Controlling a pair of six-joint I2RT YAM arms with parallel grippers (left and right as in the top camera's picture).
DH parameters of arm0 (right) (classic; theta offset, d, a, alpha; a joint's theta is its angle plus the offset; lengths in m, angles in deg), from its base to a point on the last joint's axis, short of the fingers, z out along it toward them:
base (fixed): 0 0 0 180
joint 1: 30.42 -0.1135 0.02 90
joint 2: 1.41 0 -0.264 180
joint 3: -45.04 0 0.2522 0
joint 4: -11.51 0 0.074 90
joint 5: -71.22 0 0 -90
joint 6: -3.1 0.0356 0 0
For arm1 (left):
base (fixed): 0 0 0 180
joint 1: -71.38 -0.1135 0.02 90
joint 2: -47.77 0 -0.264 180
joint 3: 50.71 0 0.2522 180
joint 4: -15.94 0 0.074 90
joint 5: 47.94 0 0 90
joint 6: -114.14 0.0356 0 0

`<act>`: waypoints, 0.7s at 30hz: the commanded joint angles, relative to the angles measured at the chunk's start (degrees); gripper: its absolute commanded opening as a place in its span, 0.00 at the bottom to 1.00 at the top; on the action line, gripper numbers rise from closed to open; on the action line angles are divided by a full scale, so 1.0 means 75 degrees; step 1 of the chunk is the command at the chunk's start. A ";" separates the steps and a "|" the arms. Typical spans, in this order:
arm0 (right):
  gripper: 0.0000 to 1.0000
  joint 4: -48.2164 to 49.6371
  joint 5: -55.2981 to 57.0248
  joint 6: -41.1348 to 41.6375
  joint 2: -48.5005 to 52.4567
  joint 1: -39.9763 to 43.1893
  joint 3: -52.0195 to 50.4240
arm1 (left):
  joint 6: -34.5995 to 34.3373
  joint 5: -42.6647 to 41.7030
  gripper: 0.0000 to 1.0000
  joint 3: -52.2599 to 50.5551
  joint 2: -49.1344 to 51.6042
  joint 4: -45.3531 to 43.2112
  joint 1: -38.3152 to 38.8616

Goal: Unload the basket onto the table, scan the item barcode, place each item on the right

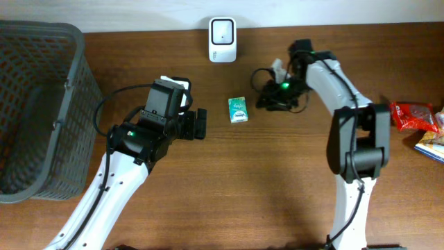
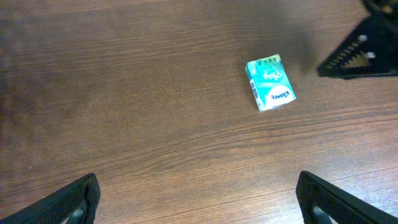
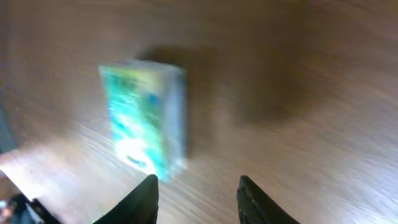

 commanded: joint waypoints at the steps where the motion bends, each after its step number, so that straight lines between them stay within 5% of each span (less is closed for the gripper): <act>1: 0.40 0.0391 0.0627 -0.0242 -0.0219 -0.0624 0.0099 | -0.0020 -0.0079 0.99 0.0023 -0.0032 0.0006 0.0012; 14: 0.39 0.1384 0.0233 -0.0125 0.0163 -0.0825 -0.0682 | -0.0017 -0.0079 0.99 0.0023 -0.0032 0.0006 0.0012; 19: 0.04 0.1402 0.0195 0.0455 0.0166 -0.0866 -0.0796 | -0.0020 -0.0079 0.99 0.0023 -0.0029 0.0006 0.0012; 21: 0.04 0.1416 0.0038 0.0743 0.0163 -0.0866 -0.0796 | -0.0020 -0.0079 0.99 0.0023 -0.0032 0.0006 0.0012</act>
